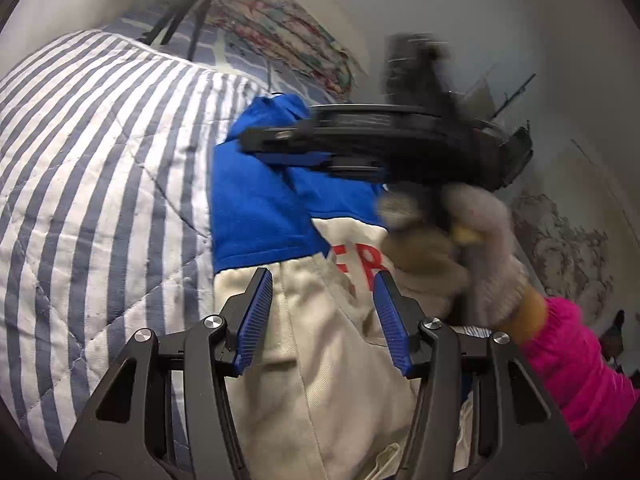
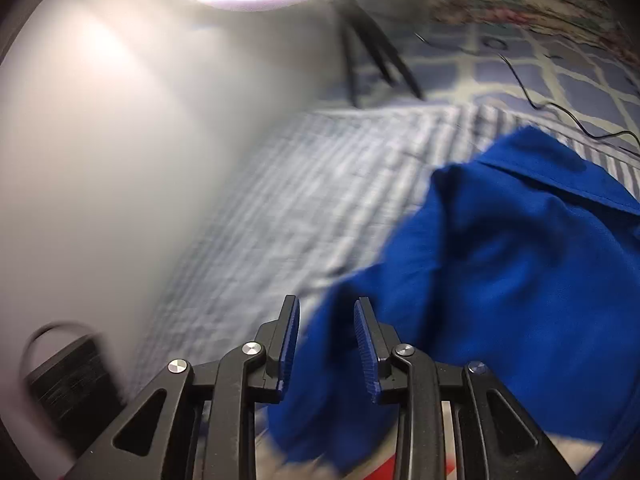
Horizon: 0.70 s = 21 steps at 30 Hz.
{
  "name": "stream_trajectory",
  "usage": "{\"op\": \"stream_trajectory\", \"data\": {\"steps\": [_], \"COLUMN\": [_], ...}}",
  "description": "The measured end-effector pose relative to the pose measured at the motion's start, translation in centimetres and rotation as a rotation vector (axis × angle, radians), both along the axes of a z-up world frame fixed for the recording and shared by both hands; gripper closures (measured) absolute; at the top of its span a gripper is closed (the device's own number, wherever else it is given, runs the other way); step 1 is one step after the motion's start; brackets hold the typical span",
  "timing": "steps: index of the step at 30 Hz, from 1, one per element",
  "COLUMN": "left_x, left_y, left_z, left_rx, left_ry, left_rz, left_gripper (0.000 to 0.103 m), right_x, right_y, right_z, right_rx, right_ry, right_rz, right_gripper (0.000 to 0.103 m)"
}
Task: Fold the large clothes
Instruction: 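Move the right tool to the blue collar while the left tool hovers above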
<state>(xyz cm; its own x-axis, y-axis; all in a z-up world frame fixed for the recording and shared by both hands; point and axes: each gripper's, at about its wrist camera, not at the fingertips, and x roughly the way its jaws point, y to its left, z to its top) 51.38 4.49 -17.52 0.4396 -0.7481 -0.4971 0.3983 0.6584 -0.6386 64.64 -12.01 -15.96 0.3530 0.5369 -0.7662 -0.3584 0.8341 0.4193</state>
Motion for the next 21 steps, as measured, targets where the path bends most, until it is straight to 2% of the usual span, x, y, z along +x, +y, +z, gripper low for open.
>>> {"op": "stream_trajectory", "data": {"steps": [3, 7, 9, 10, 11, 13, 15, 17, 18, 21], "left_x": [-0.2, -0.4, -0.5, -0.5, -0.5, -0.6, -0.6, -0.7, -0.7, -0.7], "left_y": [-0.5, -1.1, -1.0, -0.9, -0.8, -0.6, -0.6, -0.5, -0.4, -0.3], "left_z": [0.0, 0.0, 0.0, 0.0, 0.0, -0.1, -0.2, -0.3, -0.3, -0.3], "left_rx": [0.005, 0.023, 0.015, 0.009, 0.005, 0.0, 0.002, 0.0, -0.011, -0.015], "left_ry": [-0.007, -0.017, -0.013, -0.011, -0.009, -0.007, -0.013, -0.014, -0.018, -0.017], "left_rz": [-0.03, -0.046, -0.042, -0.042, -0.043, -0.04, -0.044, -0.049, -0.063, -0.067], "left_gripper": [0.049, 0.05, 0.05, 0.05, 0.05, 0.05, 0.05, 0.05, 0.05, 0.05], "right_x": [2.0, 2.0, 1.8, 1.9, 2.1, 2.2, 1.6, 1.5, 1.4, 1.7], "right_y": [-1.3, -2.6, -2.8, -2.7, -2.7, -2.6, -1.8, -0.5, 0.3, 2.4], "right_z": [-1.4, 0.5, 1.5, 1.6, 1.5, 1.4, 1.7, 2.2, 2.1, 0.6], "right_rx": [0.051, 0.072, -0.007, -0.052, -0.084, -0.099, -0.019, 0.019, 0.015, -0.092], "right_ry": [0.074, -0.013, -0.067, -0.086, -0.087, -0.084, -0.069, -0.035, 0.009, 0.122], "right_rz": [-0.092, -0.16, -0.192, -0.209, -0.222, -0.234, -0.156, -0.065, -0.02, 0.011], "right_gripper": [0.072, 0.069, 0.063, 0.052, 0.049, 0.054, 0.057, 0.057, 0.057, 0.057]}}
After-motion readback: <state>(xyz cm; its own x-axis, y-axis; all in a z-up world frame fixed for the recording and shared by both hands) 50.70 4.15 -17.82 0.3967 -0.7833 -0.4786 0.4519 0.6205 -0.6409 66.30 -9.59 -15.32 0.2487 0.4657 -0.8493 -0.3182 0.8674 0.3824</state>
